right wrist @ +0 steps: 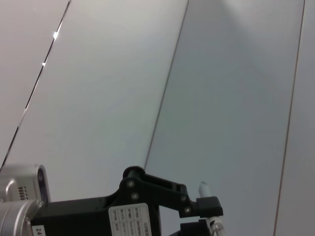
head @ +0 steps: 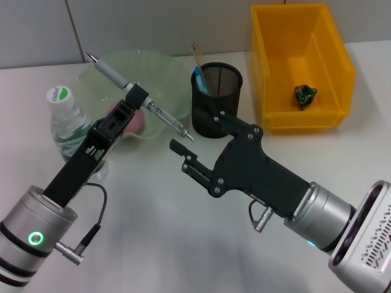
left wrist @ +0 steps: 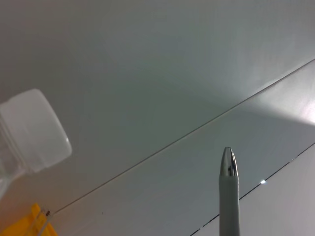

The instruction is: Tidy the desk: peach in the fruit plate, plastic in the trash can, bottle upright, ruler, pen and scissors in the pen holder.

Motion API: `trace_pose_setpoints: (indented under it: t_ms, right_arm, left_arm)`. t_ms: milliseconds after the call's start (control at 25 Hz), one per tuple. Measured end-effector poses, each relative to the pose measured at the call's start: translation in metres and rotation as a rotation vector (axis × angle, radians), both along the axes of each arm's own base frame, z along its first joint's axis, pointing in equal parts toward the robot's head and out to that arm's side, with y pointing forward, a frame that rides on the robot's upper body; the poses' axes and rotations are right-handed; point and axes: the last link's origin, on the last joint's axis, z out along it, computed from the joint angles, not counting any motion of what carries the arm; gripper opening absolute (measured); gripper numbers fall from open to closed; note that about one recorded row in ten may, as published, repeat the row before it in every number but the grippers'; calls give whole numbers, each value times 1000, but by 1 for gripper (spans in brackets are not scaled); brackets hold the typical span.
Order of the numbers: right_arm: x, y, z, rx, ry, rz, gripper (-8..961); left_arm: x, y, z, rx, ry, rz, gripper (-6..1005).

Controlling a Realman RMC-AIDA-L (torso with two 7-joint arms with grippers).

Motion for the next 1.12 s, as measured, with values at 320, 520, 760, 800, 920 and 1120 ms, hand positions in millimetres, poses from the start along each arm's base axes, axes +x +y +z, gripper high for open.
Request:
trace_pose_setpoints:
  t_ms: [320, 520, 760, 800, 920, 1120]
  right_arm:
    - [-6, 5, -2, -9, 0, 16, 477]
    - [-8, 6, -3, -16, -3, 15, 450]
    - [-10, 7, -4, -20, 2, 11, 418]
    - [-10, 7, -4, -19, 5, 9, 412]
    - [-11, 8, -4, -18, 11, 7, 396]
    - [-12, 9, -5, -22, 7, 8, 369]
  left_arm:
    - [1, 1, -2, -13, -6, 10, 187]
    - [1, 0, -3, -17, -5, 13, 189]
    - [-1, -1, -3, -17, -5, 20, 191]
    - [-1, -1, -3, -17, -5, 20, 192]
    - [-1, -2, -3, -18, -6, 17, 193]
    - [-1, -2, -3, -19, -5, 20, 195]
